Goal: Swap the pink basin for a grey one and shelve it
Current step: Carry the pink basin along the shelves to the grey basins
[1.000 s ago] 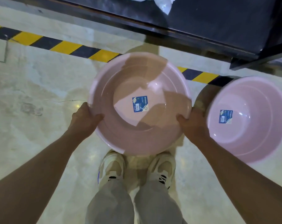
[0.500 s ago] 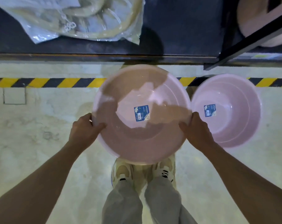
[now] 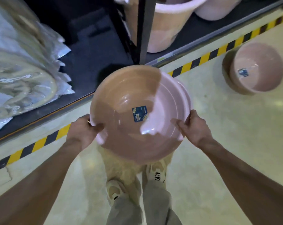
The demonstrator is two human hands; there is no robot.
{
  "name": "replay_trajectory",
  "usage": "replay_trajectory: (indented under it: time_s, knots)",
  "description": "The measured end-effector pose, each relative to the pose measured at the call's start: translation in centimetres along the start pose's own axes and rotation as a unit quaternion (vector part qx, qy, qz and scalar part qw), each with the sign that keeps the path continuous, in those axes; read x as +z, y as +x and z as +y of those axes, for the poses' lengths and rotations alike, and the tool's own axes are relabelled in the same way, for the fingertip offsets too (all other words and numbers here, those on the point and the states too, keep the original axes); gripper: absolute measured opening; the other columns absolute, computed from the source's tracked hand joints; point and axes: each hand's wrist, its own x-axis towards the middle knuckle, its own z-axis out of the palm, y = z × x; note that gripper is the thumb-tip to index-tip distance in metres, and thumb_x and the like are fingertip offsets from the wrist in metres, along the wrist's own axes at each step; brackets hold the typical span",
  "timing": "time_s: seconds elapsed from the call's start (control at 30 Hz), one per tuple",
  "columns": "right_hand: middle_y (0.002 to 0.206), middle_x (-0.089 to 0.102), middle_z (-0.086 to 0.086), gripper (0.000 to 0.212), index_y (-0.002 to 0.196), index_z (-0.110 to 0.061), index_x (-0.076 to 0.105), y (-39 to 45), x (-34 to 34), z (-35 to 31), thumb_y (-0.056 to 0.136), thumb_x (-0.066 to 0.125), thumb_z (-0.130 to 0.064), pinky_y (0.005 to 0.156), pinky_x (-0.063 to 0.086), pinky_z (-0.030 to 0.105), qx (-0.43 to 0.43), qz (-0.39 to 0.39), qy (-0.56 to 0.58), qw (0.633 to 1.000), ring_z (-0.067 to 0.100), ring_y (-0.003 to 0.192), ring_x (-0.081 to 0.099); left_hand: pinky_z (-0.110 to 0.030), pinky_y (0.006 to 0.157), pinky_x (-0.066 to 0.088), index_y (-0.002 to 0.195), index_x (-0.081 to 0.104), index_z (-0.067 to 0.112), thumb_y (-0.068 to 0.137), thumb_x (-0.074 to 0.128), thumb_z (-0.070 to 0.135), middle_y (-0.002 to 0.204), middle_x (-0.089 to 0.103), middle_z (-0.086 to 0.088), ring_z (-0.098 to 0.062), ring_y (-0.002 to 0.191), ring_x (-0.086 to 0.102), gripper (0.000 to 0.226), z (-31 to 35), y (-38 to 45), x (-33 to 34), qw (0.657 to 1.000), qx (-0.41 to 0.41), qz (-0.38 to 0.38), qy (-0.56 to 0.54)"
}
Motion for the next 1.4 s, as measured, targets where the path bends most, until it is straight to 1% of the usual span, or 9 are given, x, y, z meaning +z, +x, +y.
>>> replay_trajectory:
  time_s: [0.3, 0.47, 0.67, 0.77, 0.87, 1.03, 1.13, 1.27, 1.4]
  knots:
    - [0.076, 0.063, -0.001, 0.044, 0.09, -0.016, 0.042, 0.8, -5.7, 8.6, 0.089, 0.064, -0.054, 0.065, 0.048, 0.04, 0.094, 0.055, 0.065, 0.992, 0.031, 0.074, 0.06, -0.034, 0.066, 0.047, 0.096, 0.065, 0.025, 0.084, 0.07, 0.047, 0.087, 0.071, 0.0, -0.03, 0.095, 0.063, 0.026, 11.5, 0.8, 5.6, 0.995, 0.051, -0.05, 0.073]
    - [0.079, 0.064, -0.003, 0.044, 0.09, -0.02, 0.04, 2.6, -5.1, 11.7, 0.089, 0.059, -0.061, 0.064, 0.044, 0.039, 0.109, 0.043, 0.06, 0.991, 0.031, 0.077, 0.061, -0.042, 0.084, 0.052, 0.1, 0.059, 0.023, 0.084, 0.064, 0.064, 0.091, 0.072, -0.002, -0.032, 0.1, 0.062, 0.044, 13.4, 1.7, 8.5, 0.986, 0.062, -0.043, 0.149]
    - [0.084, 0.064, -0.001, 0.043, 0.086, -0.025, 0.04, 6.0, -1.5, 13.5, 0.088, 0.058, -0.064, 0.066, 0.043, 0.039, 0.134, 0.045, 0.062, 0.988, 0.032, 0.079, 0.059, -0.043, 0.093, 0.051, 0.115, 0.063, 0.021, 0.073, 0.052, 0.07, 0.11, 0.071, -0.01, -0.037, 0.113, 0.06, 0.065, 13.2, 4.8, 11.1, 0.983, 0.072, -0.068, 0.158]
    - [0.078, 0.062, -0.002, 0.045, 0.077, -0.025, 0.036, 8.0, 1.0, 14.1, 0.086, 0.057, -0.064, 0.061, 0.039, 0.037, 0.156, 0.057, 0.052, 0.985, 0.029, 0.071, 0.057, -0.036, 0.082, 0.045, 0.121, 0.063, 0.029, 0.075, 0.052, 0.065, 0.107, 0.069, -0.007, -0.036, 0.108, 0.062, 0.06, 12.5, 7.4, 12.5, 0.984, 0.085, -0.067, 0.141]
    - [0.079, 0.06, -0.002, 0.035, 0.076, -0.024, 0.04, 9.7, 3.3, 14.4, 0.083, 0.056, -0.055, 0.061, 0.037, 0.035, 0.184, 0.067, 0.032, 0.98, 0.026, 0.068, 0.054, -0.036, 0.076, 0.043, 0.121, 0.062, 0.024, 0.085, 0.064, 0.055, 0.11, 0.07, -0.014, -0.04, 0.103, 0.064, 0.048, 11.5, 10.1, 14.4, 0.979, 0.095, -0.033, 0.175]
    - [0.077, 0.058, -0.002, 0.022, 0.079, -0.022, 0.042, 11.9, 6.0, 14.5, 0.078, 0.049, -0.043, 0.057, 0.033, 0.034, 0.219, 0.069, 0.036, 0.973, 0.019, 0.064, 0.052, -0.046, 0.088, 0.05, 0.127, 0.06, 0.009, 0.091, 0.069, 0.038, 0.12, 0.069, -0.021, -0.044, 0.109, 0.064, 0.047, 10.3, 13.4, 17.0, 0.973, 0.119, -0.027, 0.195]
    - [0.076, 0.057, -0.001, 0.021, 0.08, -0.021, 0.043, 13.2, 7.1, 14.4, 0.08, 0.051, -0.04, 0.055, 0.031, 0.033, 0.219, 0.059, 0.043, 0.973, 0.018, 0.063, 0.05, -0.048, 0.087, 0.051, 0.122, 0.059, 0.003, 0.094, 0.065, 0.03, 0.114, 0.069, -0.026, -0.046, 0.105, 0.065, 0.04, 9.8, 14.8, 17.9, 0.977, 0.12, -0.004, 0.174]
    - [0.074, 0.054, 0.002, 0.017, 0.089, -0.02, 0.044, 14.0, 9.0, 14.3, 0.084, 0.053, -0.033, 0.06, 0.035, 0.036, 0.22, 0.046, 0.079, 0.971, 0.02, 0.061, 0.048, -0.042, 0.072, 0.049, 0.109, 0.054, 0.005, 0.097, 0.061, 0.03, 0.103, 0.069, -0.025, -0.046, 0.092, 0.066, 0.028, 9.1, 15.9, 18.4, 0.976, 0.14, 0.013, 0.167]
    - [0.071, 0.053, 0.004, 0.02, 0.097, -0.018, 0.036, 14.3, 10.9, 14.3, 0.085, 0.051, -0.026, 0.051, 0.031, 0.033, 0.203, 0.057, 0.087, 0.974, 0.025, 0.057, 0.049, -0.045, 0.081, 0.055, 0.116, 0.056, 0.008, 0.094, 0.065, 0.03, 0.108, 0.069, -0.018, -0.042, 0.098, 0.067, 0.033, 8.6, 17.1, 18.8, 0.979, 0.137, -0.015, 0.153]
